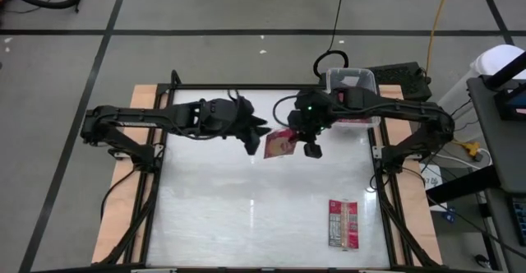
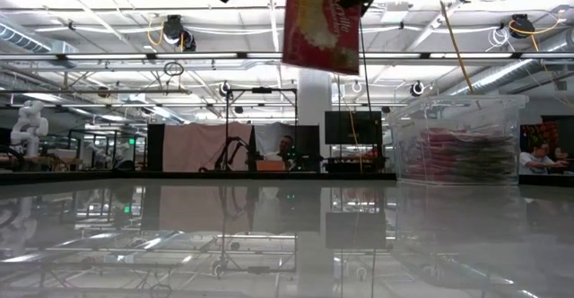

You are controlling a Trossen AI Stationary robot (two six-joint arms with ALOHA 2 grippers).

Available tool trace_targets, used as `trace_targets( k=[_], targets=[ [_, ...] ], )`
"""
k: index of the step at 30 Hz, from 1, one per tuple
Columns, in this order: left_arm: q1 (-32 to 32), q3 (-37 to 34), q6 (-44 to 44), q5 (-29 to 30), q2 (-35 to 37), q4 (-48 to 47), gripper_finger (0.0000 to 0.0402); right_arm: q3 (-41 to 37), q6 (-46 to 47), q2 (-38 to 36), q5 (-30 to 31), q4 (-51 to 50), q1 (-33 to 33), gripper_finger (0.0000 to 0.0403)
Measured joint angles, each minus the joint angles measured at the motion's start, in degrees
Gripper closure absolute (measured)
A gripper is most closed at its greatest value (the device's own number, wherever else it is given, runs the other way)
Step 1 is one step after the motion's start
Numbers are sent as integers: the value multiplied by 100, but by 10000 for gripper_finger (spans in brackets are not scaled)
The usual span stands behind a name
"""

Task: Sort popcorn bags into baskets
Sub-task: Put the red popcorn bag into the transparent container

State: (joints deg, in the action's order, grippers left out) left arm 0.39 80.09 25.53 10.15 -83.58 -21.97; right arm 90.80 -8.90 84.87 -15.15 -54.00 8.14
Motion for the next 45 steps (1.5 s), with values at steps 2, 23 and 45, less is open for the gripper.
trace_targets(
  k=[2,23,45],
  targets=[
    [-1,0,82,143,136,-176,223,0,91,-89,5,-171,66,395],
    [766,4,237,-1212,680,-994,239,0,3673,-1488,1501,1315,232,391],
    [1514,2,320,-1722,680,2947,228,-2650,3876,-1479,3415,9885,-35,392]
  ],
)
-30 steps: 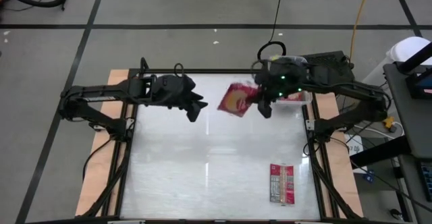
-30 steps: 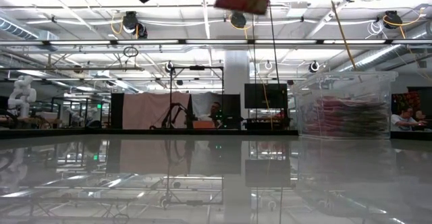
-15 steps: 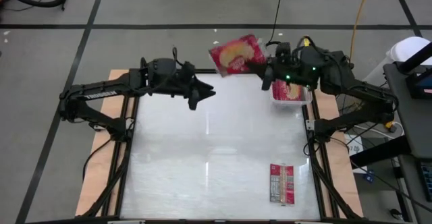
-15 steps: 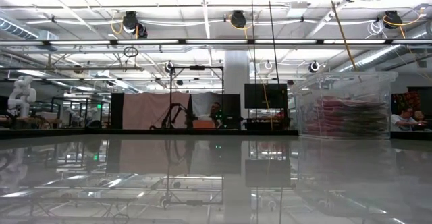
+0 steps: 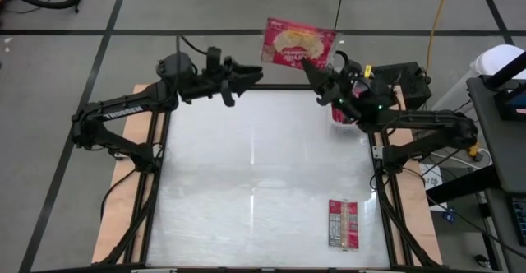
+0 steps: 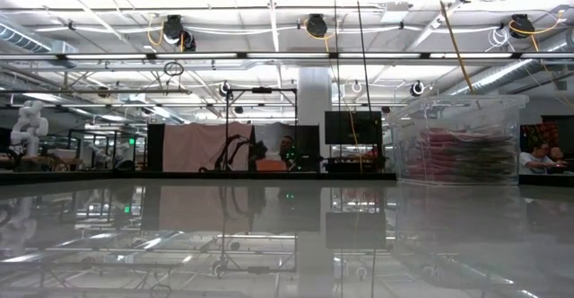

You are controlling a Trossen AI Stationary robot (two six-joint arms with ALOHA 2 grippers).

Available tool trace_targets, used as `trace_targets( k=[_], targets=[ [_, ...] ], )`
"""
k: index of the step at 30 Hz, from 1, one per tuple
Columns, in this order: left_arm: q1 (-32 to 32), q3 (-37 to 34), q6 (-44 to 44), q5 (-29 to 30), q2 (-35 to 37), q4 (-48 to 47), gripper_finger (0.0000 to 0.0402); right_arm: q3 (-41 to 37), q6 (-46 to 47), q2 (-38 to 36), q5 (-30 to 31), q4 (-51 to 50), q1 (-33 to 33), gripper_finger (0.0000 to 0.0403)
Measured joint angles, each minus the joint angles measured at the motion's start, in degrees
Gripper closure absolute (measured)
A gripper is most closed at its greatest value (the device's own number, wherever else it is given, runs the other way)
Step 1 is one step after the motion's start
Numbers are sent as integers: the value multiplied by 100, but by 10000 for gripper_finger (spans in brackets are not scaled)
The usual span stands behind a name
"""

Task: Sort popcorn bags into baskets
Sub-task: Put the red popcorn bag into the transparent container

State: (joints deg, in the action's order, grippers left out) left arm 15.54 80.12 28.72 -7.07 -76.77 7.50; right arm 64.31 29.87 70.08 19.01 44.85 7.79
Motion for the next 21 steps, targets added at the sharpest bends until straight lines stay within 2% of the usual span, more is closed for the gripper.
trace_targets(
  k=[3,8,12,14,16,21],
  targets=[
    [73,0,-6,0,0,280,199,-163,-46,102,56,493,-85,392],
    [96,0,-9,-55,-94,523,139,-168,-74,297,47,465,-157,392],
    [89,-4,-25,-145,-213,784,128,-170,-84,446,35,469,-155,391],
    [93,-2,-8,-145,-238,786,147,-170,-140,488,24,467,-155,390],
    [127,-4,-6,-137,-245,793,183,-170,-226,492,21,458,-155,388],
    [329,-4,180,-124,-240,927,311,-170,-401,443,14,468,-153,387]
  ],
)
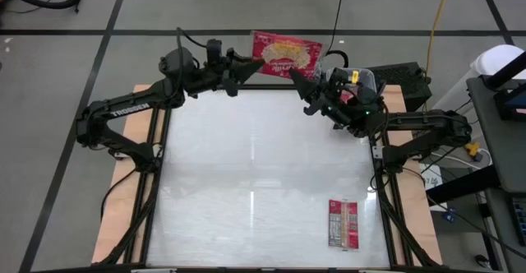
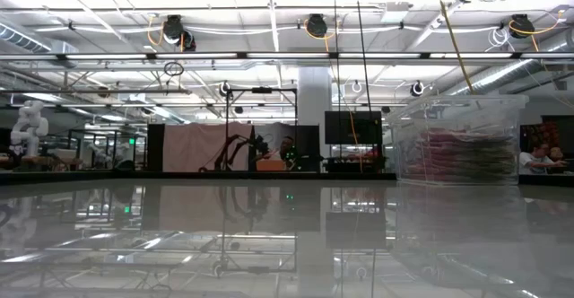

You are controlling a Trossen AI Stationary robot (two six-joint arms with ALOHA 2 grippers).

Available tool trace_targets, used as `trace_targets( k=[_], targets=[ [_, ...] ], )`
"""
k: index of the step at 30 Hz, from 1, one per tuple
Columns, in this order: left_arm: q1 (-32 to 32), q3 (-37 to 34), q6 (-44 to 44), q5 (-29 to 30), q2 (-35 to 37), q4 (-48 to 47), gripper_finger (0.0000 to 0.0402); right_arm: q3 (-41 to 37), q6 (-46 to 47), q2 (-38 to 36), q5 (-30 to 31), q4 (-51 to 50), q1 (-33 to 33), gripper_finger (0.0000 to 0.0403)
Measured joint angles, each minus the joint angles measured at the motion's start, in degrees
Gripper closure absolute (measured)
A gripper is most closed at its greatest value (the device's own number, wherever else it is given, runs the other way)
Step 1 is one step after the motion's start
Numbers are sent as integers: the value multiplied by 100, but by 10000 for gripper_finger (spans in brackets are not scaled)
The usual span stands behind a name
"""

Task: Sort popcorn bags into baskets
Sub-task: Put the red popcorn bag into the transparent container

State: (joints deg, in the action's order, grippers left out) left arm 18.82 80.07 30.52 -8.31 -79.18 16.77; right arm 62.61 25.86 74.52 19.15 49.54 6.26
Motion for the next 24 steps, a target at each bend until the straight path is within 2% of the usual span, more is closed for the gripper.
trace_targets(
  k=[2,3,7,9,11,14,19,24],
  targets=[
    [122,0,9,-74,12,-37,367,0,-18,-2,14,-12,3,382],
    [191,0,16,-166,20,-41,380,0,-18,-2,16,-20,5,378],
    [494,0,151,-441,48,-116,372,0,123,-86,127,-203,3,350],
    [685,0,182,-620,129,-246,369,0,403,-232,209,-665,4,330],
    [876,0,249,-843,199,-333,375,0,720,-442,203,-1333,3,308],
    [1262,0,327,-1482,332,-746,387,0,1003,-838,285,-2318,-11,281],
    [1817,2,155,-2525,585,-2138,376,40,1421,-1416,400,-3647,-90,265],
    [2013,2,-656,-3224,797,-3667,387,624,2140,-1713,310,-6503,-167,264]
  ],
)
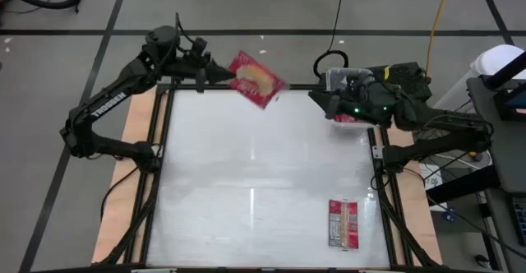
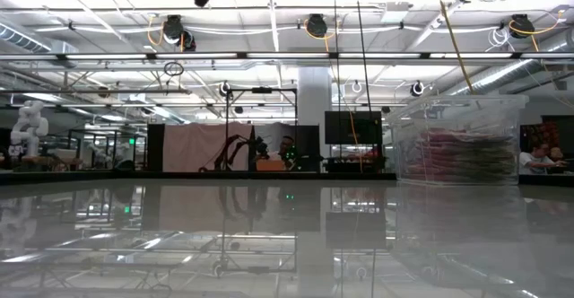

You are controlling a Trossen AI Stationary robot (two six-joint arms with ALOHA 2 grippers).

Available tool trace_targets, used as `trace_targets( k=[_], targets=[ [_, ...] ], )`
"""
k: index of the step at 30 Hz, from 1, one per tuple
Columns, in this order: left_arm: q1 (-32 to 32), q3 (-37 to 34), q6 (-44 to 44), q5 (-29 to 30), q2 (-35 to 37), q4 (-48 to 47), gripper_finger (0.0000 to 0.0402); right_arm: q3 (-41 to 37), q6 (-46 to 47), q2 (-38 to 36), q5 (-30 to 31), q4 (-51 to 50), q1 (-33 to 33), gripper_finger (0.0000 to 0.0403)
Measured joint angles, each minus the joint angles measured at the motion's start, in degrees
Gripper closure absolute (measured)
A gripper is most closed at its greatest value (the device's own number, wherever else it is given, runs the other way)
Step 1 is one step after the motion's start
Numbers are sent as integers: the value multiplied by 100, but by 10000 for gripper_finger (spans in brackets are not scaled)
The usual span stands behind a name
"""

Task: Sort popcorn bags into baskets
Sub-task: Put the red popcorn bag into the transparent container

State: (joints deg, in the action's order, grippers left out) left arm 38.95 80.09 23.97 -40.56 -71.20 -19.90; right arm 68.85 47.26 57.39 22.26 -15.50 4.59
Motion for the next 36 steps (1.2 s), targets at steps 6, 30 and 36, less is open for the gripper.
trace_targets(
  k=[6,30,36],
  targets=[
    [-266,0,-909,-65,75,-1581,381,628,-247,343,-547,-763,-60,264],
    [-1973,0,-1764,62,-528,-2206,385,987,-904,2473,-3300,32,-84,264],
    [-1969,0,-1781,268,-604,-2004,373,989,-1048,2430,-3335,-162,-93,272]
  ],
)
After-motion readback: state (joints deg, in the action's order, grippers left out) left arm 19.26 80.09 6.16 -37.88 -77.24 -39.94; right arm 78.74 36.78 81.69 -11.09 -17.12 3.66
